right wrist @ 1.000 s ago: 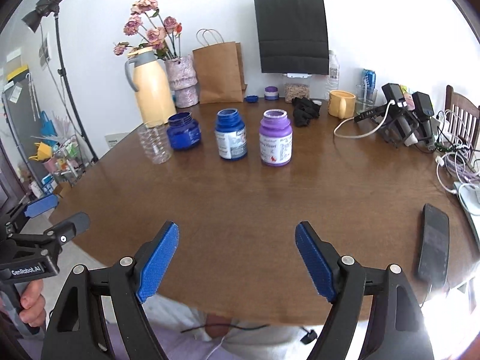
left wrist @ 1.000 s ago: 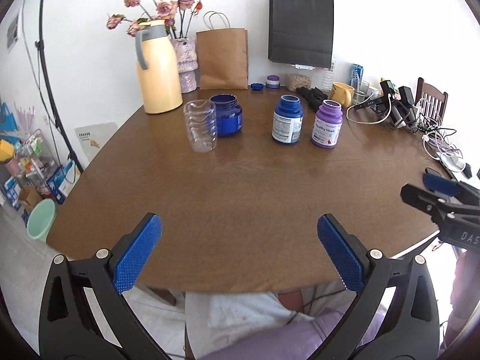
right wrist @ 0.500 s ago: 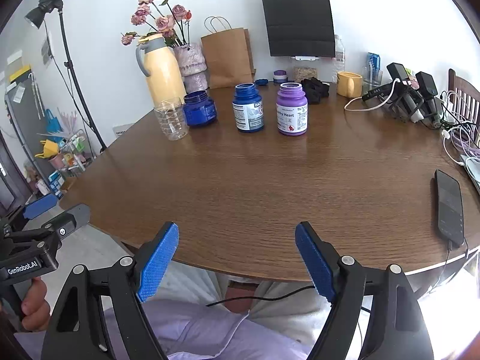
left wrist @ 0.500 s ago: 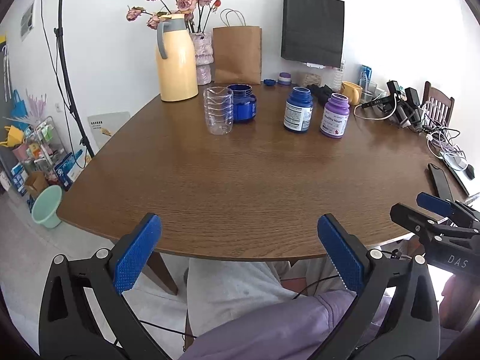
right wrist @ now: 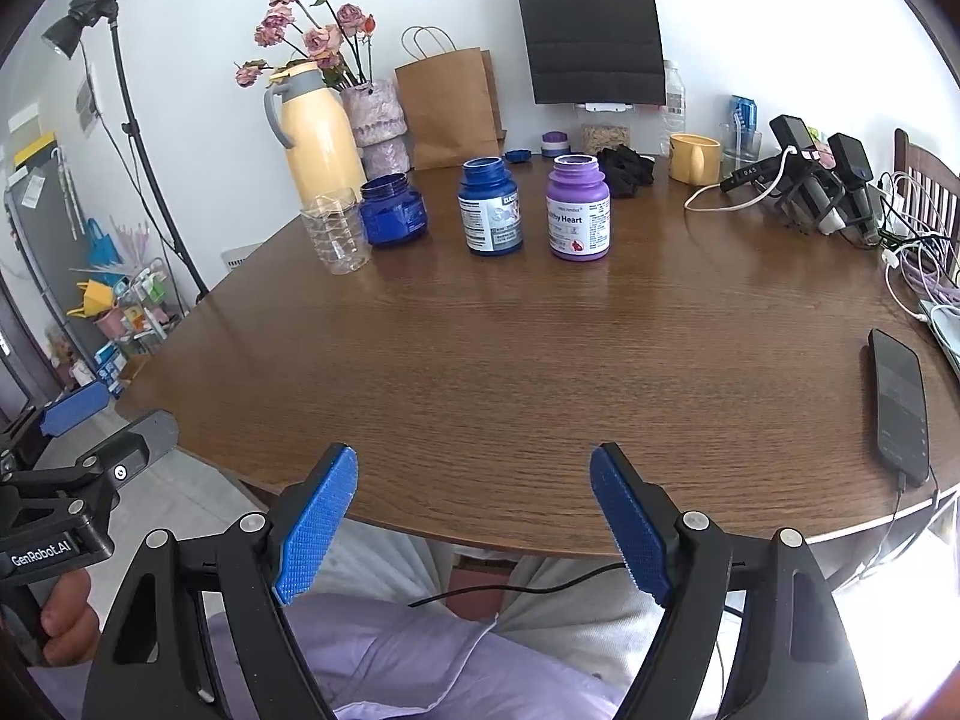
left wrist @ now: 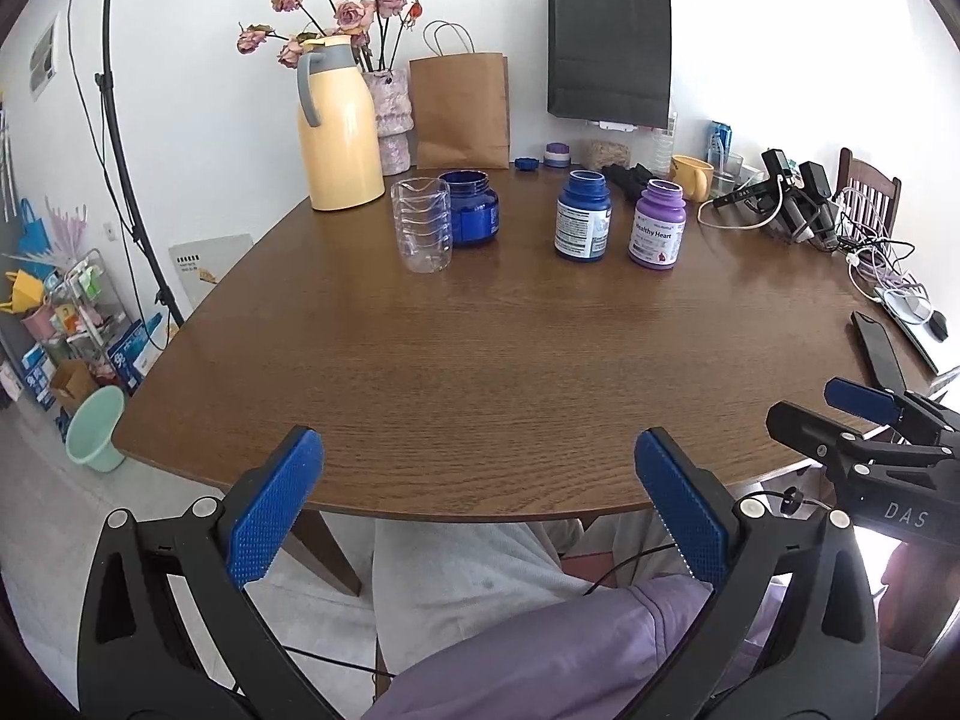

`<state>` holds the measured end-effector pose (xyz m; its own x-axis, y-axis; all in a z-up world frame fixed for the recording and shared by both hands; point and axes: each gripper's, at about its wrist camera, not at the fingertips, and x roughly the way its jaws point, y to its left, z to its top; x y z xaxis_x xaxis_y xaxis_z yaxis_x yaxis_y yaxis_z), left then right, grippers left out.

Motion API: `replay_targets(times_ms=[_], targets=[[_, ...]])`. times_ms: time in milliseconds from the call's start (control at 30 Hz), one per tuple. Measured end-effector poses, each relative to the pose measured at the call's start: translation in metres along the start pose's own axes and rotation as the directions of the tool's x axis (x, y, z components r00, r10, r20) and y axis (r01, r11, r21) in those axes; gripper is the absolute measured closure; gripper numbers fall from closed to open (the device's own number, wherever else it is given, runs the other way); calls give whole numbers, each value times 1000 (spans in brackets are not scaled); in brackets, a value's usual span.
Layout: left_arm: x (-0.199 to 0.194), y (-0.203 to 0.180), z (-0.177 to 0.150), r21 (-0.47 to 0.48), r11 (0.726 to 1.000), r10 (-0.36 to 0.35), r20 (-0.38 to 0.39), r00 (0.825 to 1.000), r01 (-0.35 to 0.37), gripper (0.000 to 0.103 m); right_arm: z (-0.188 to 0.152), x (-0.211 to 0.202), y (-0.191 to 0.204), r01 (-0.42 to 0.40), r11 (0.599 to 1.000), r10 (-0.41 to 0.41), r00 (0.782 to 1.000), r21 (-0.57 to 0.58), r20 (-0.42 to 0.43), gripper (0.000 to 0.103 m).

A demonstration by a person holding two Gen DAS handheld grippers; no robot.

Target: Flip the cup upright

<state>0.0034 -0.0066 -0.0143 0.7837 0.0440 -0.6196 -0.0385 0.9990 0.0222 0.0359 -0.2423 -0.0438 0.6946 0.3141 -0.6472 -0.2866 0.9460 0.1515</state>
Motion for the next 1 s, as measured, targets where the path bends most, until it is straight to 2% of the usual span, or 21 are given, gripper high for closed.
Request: replay_targets(times_ms=[1000], targets=[[0,-2,-2,-3,1000,1,-9,1000,-1,0,1,0,-3,3,1000,-3,1000,10,0,20]])
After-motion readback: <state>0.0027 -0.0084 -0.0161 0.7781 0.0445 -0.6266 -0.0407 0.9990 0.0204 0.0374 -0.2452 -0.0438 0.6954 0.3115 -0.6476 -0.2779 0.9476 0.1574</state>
